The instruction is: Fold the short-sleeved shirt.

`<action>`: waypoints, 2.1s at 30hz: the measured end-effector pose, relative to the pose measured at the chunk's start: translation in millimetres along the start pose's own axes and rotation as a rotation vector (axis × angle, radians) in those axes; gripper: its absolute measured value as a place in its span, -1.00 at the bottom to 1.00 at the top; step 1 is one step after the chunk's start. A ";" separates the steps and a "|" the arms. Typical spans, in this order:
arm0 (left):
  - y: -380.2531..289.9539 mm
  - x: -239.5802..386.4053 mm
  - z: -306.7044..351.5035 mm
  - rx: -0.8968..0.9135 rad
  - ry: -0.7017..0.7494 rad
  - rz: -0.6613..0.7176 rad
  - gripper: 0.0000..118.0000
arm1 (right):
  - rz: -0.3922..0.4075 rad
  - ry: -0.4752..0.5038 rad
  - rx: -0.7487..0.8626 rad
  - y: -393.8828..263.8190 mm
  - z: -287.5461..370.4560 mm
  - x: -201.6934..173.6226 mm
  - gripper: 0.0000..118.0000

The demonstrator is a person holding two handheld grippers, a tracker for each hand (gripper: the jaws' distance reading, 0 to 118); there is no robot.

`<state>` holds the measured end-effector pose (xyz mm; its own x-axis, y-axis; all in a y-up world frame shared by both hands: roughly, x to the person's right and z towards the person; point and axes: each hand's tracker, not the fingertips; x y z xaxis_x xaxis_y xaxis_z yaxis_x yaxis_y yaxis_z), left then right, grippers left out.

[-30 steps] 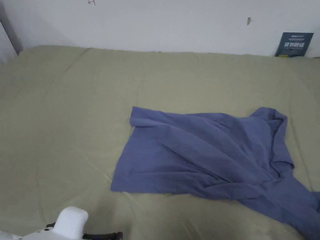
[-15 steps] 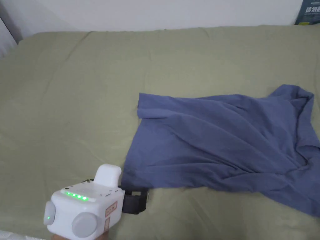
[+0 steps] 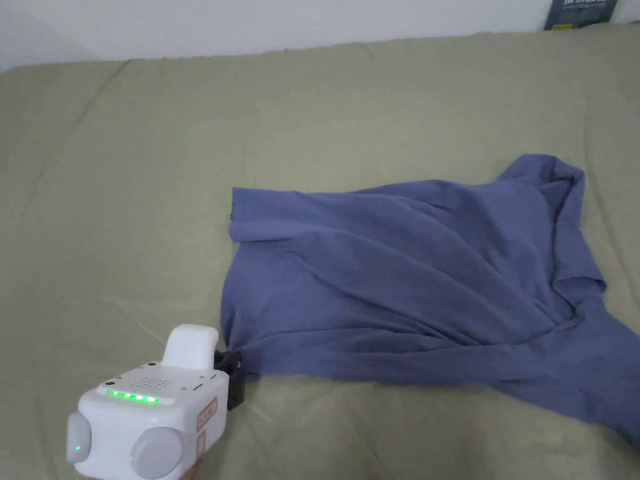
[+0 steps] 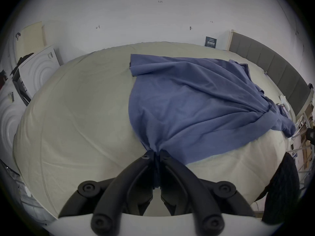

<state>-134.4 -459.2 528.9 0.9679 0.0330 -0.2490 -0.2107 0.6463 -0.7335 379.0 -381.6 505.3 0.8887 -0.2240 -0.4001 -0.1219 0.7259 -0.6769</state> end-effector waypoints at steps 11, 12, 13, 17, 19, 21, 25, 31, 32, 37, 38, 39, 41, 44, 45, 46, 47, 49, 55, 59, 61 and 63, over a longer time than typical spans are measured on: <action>16.0 8.7 25.1 0.052 -0.045 0.040 -0.90 | 0.238 -0.248 -0.047 13.9 -82.7 63.9 0.99; 15.6 9.3 24.9 0.046 -0.050 0.041 -0.90 | 0.260 -0.249 -0.064 9.6 -94.8 71.4 0.99; 15.2 9.6 24.7 0.041 -0.050 0.041 -0.90 | 0.268 -0.252 -0.102 4.9 -107.9 78.5 0.99; 13.9 12.7 22.2 0.014 -0.063 0.048 -0.90 | 0.201 -0.199 -0.234 13.9 -123.3 73.7 -0.13; 14.2 10.7 18.3 -0.006 -0.066 0.047 -0.90 | 0.095 -0.123 -0.213 20.9 -119.7 73.4 -0.94; 16.3 10.5 17.1 -0.030 -0.080 0.048 -0.90 | 0.112 -0.139 -0.190 28.3 -109.8 64.8 -0.94; 35.2 1.5 25.6 -0.048 -0.112 0.078 -0.90 | 0.067 -0.073 -0.133 69.3 -87.5 55.9 -0.94; 91.1 -21.7 28.3 -0.015 -0.286 0.286 -0.90 | 0.013 0.059 -0.140 173.4 -91.3 55.4 -0.94; 102.8 -25.6 24.3 -0.017 -0.293 0.311 -0.90 | -0.013 0.088 -0.162 190.7 -100.4 56.3 -0.94; 155.3 -45.8 -29.4 -0.047 -0.288 0.512 -0.90 | -0.038 0.082 -0.331 262.3 -193.8 67.1 -0.94; 160.5 -47.6 -40.4 -0.055 -0.290 0.570 -0.90 | -0.041 0.061 -0.355 269.0 -213.5 69.3 -0.94; 166.8 -52.7 -54.7 -0.061 -0.283 0.621 -0.90 | -0.049 0.058 -0.380 272.5 -234.6 76.7 -0.94; 171.5 -59.9 -74.5 -0.067 -0.256 0.732 -0.90 | -0.083 0.054 -0.393 275.7 -265.9 81.0 -0.93; 165.8 -61.4 -95.0 -0.084 -0.211 0.844 -0.89 | -0.112 0.055 -0.398 267.0 -294.3 89.1 -0.26; 162.6 -61.0 -98.6 -0.089 -0.198 0.859 -0.75 | -0.155 0.025 -0.380 260.7 -299.4 90.1 0.36; 159.8 -58.0 -96.0 -0.092 -0.189 0.860 -0.10 | -0.171 0.019 -0.371 255.6 -301.2 89.9 0.93; 156.2 -56.6 -91.5 -0.093 -0.181 0.864 0.57 | -0.169 0.031 -0.368 248.3 -296.4 89.6 1.00; 148.7 -53.7 -73.5 -0.065 -0.235 0.808 1.00 | -0.159 0.057 -0.279 243.6 -271.5 81.6 1.00; 95.1 -34.5 18.6 0.067 -0.167 0.441 1.00 | 0.112 0.069 0.040 164.8 -150.3 20.5 1.00; 44.1 -8.8 27.0 0.028 0.015 0.151 -0.12 | 0.085 0.079 0.025 93.2 -116.5 -5.5 -0.11; 34.0 -8.9 10.4 -0.055 0.043 0.127 -0.87 | 0.075 0.014 -0.012 66.4 -114.5 -16.9 -0.66; 32.5 -20.7 -6.8 -0.069 -0.025 0.200 -1.00 | 0.072 0.034 -0.005 50.4 -111.0 -15.7 -1.00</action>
<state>-162.2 -444.1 505.9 0.9090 0.1748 -0.3784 -0.4066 0.5715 -0.7128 309.8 -413.7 408.9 0.8618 -0.1936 -0.4688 -0.1874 0.7374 -0.6489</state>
